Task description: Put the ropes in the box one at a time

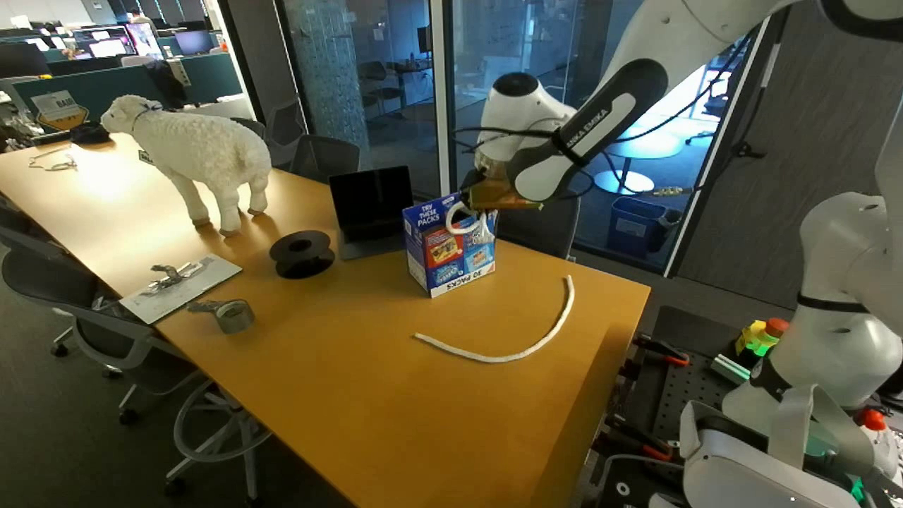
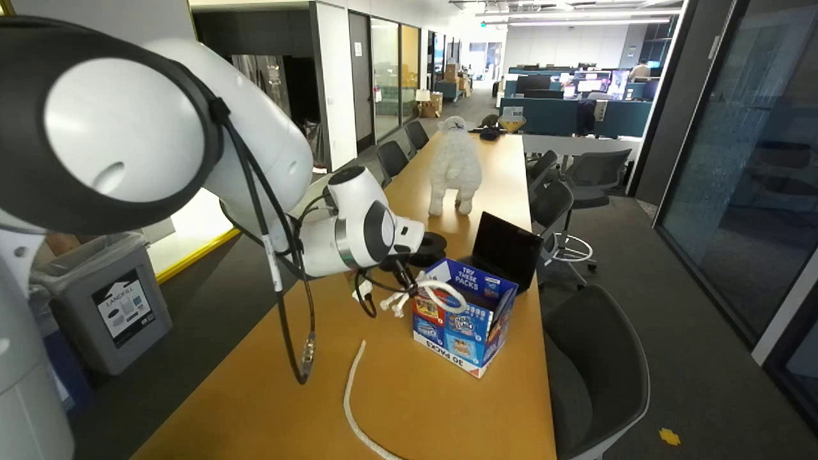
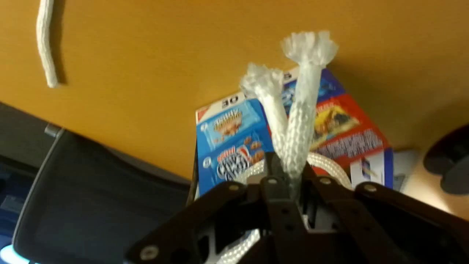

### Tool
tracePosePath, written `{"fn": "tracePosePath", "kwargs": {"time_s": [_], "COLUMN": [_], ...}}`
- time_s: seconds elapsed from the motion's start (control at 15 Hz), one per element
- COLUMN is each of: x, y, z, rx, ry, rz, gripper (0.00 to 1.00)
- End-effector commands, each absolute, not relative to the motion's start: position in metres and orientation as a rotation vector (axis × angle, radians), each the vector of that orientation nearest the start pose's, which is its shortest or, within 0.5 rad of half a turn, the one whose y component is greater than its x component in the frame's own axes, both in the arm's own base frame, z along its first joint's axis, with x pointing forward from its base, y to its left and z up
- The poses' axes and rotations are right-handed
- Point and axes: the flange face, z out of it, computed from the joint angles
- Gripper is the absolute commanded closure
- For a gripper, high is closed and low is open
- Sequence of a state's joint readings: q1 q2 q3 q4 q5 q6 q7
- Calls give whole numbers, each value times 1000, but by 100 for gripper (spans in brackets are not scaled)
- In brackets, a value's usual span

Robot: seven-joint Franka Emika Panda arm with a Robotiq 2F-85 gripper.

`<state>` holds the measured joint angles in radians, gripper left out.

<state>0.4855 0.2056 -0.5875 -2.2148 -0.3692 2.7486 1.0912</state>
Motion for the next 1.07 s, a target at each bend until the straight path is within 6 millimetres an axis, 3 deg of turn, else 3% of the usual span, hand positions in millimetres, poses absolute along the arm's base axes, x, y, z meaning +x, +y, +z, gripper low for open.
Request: {"fn": "tracePosePath", "kwargs": {"time_s": [0.0,0.07,0.2,0.4,0.6,1.0], "x": [595,599,608,626,643,678], "y": [-39,-32,-22,-9,0,9], "z": [432,458,488,494,472,401], "rx": [-2834,-2824,-2810,-2831,-2855,-2931], "ry": [1429,1451,1481,1487,1491,1497], "rz": [-949,-981,-1005,-945,-901,-811], "gripper": [97,97,97,97,97,97]}}
